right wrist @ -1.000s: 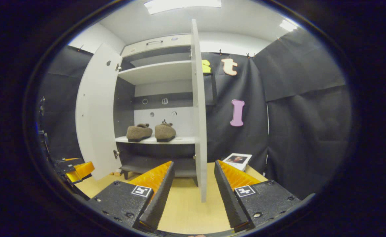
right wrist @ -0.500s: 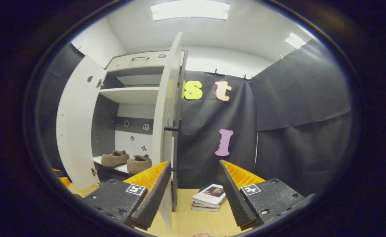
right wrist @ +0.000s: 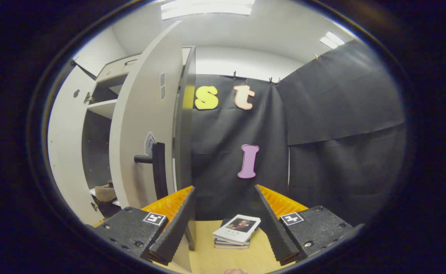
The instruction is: Grab one shoe with the right hand and put it into the shoe cabinet, grab the other shoe with the left hand and put it into the shoe cabinet; then close the right door with the right hand and the left door with the left hand.
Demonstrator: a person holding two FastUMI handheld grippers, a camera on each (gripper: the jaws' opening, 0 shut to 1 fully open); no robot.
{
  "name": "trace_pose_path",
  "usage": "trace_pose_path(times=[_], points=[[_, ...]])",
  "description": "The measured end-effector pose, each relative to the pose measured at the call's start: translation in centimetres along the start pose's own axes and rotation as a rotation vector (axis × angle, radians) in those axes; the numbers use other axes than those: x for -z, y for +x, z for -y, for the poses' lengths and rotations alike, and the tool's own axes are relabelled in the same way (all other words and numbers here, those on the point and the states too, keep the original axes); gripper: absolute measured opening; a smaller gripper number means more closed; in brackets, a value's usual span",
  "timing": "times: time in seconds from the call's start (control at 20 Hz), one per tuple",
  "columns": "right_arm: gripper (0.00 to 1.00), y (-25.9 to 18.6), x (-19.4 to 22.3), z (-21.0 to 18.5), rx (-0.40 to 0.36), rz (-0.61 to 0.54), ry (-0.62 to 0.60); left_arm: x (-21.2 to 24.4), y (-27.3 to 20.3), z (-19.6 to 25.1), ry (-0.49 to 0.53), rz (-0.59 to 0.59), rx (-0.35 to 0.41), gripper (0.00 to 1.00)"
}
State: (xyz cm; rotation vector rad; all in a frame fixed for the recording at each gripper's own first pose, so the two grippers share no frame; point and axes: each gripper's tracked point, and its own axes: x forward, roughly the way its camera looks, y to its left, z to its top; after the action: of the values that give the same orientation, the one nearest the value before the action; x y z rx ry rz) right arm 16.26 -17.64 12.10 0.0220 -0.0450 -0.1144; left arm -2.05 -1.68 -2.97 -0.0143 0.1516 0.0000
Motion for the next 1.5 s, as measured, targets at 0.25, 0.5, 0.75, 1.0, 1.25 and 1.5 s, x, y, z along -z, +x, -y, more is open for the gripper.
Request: trace_pose_path(times=[0.25,0.5,0.75,1.0,1.25,1.5], points=[[0.92,0.4,-0.1,-1.4,-0.024,0.001,-0.012,-0.3,0.1,0.2,0.004,0.004,0.006,0.95],[0.9,-0.3,0.1,-3.3,-0.09,0.001,-0.008,-1.4,0.7,0.6,-0.014,0.026,0.023,0.95],[0.9,-0.9,0.7,-9.2,-0.226,0.009,0.025,-1.7,0.5,0.6,-0.012,0.039,0.028,0.95],[0.9,0.1,1.2,-15.3,-0.34,0.012,0.043,-2.2,0.0,-0.5,-0.003,0.047,-0.003,0.95],[0.91,1.4,1.8,-18.1,-0.375,-0.014,0.029,-2.5,0.0,-1.0,0.004,0.052,-0.027,0.95],[0.92,-1.2,2.1,-16.0,-0.324,0.0,0.053,-3.1,0.3,-1.3,-0.02,0.023,-0.02,0.95]])
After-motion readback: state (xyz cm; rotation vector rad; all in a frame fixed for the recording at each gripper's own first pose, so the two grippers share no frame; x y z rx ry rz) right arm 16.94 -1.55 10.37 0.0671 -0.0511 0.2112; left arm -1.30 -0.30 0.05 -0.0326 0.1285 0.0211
